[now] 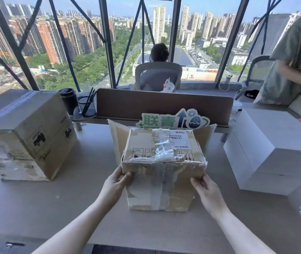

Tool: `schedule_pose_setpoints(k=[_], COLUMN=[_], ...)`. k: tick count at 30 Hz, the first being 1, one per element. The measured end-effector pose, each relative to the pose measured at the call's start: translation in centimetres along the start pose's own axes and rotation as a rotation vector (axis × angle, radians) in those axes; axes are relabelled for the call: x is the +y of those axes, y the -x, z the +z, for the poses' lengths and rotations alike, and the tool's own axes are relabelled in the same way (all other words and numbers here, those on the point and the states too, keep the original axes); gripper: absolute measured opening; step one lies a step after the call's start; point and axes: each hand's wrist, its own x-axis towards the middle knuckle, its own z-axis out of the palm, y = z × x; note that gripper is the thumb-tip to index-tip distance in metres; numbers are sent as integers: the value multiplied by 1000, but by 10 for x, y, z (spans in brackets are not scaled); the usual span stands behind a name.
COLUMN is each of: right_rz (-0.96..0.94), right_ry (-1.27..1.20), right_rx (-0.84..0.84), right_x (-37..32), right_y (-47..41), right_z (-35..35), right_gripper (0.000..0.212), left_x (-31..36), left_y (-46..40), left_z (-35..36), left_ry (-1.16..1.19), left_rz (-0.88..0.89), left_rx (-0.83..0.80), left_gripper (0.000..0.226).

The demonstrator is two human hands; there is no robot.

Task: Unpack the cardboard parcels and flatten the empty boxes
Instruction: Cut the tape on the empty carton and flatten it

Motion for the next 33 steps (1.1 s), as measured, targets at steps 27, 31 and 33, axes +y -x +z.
schedule_pose_setpoints(k=[27, 31, 33], right_rz=[223, 220, 193], right_ry=[285, 314, 352], right_rx=[-88, -77, -61], right_x=[18, 30, 35], right_y=[-80, -75, -71], right_z=[52, 54, 50], right_gripper=[75, 71, 68], left_x=[-6, -26, -32], left_y=[-79, -75, -75], left_z=[12, 17, 19], left_ry=[-576, -598, -582], left_rz=[-185, -129, -134], left_rx=[28, 9, 13], left_gripper=[74, 67, 65])
